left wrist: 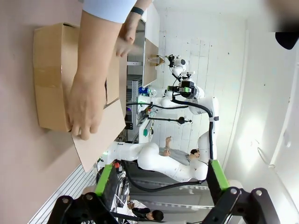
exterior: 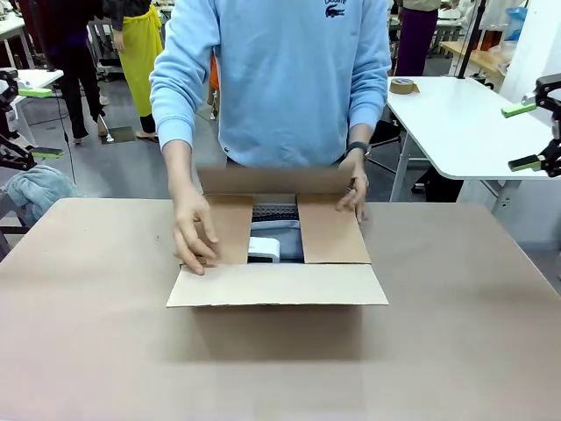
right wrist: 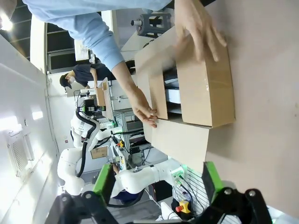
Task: Pack the gift set into the box.
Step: Press and hold the closed box until the human finishes sealing it.
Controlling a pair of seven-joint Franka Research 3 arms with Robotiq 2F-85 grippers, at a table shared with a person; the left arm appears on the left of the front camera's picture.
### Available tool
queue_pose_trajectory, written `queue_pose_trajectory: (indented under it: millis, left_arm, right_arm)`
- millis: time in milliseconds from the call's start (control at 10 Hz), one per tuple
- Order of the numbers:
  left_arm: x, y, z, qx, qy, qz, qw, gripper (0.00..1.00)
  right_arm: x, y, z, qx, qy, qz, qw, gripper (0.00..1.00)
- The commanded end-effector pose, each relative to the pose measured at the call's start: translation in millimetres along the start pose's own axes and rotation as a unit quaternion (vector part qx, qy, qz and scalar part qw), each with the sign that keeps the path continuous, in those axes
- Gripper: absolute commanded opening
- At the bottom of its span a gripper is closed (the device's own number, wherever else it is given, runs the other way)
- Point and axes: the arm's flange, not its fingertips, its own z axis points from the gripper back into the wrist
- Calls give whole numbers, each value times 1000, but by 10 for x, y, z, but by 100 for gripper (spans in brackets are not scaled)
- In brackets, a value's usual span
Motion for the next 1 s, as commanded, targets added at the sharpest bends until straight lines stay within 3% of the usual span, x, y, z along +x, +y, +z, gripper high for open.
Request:
queue_pose_trajectory:
  millis: [0, 900]
  left_arm:
    - [-35, -6, -7, 4, -2, -2, 1000, 100]
    - [-35, -6, -7, 4, -2, -2, 1000, 100]
  right_arm:
    - [-5, -6, 8, -2, 3, 10, 1000, 100]
    - [-5, -6, 8, -2, 3, 10, 1000, 100]
